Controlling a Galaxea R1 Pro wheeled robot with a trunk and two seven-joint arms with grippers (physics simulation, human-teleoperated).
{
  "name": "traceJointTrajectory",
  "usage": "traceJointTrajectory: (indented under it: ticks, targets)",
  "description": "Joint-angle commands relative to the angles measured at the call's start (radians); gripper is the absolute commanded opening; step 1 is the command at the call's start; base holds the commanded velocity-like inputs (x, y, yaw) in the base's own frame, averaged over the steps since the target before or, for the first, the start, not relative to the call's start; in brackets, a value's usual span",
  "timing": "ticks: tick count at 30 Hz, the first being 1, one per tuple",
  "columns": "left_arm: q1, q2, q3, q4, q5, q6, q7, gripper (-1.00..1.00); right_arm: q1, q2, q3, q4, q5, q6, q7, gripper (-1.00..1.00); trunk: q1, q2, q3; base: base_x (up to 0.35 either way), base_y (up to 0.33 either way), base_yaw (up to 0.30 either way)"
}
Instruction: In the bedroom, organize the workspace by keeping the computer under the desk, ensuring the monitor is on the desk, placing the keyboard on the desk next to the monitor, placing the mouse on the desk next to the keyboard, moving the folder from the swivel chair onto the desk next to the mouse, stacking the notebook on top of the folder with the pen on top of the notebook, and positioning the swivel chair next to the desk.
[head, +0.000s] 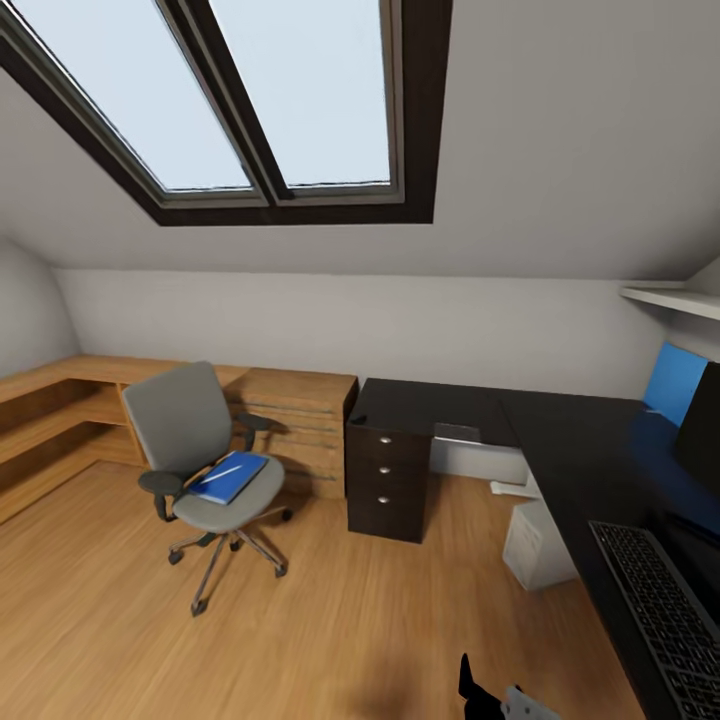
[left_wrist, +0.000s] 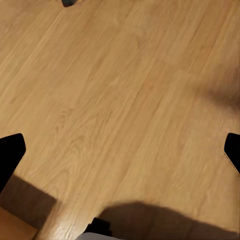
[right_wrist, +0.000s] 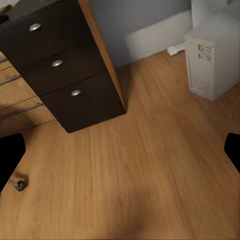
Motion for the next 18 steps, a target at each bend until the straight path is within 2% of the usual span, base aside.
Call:
traceJointTrajectory:
  ticks: [1,18]
  targets:
    - [-0.001,0.001,-0.008,-0.001,0.010,-0.006,0.006,1.00,-0.001,0.000,0.004,0.001,-0.011,-0.004,0.007,1.00,0.001,-0.001,0.000,0.322,0.000,0.000]
    - [-0.001,0.001,-0.010,-0.001,0.010,-0.006,0.006,1.00,-0.001,0.000,0.004,0.009,-0.011,-0.004,0.007,1.00,0.001,-0.001,0.025,0.321,0.000,0.000]
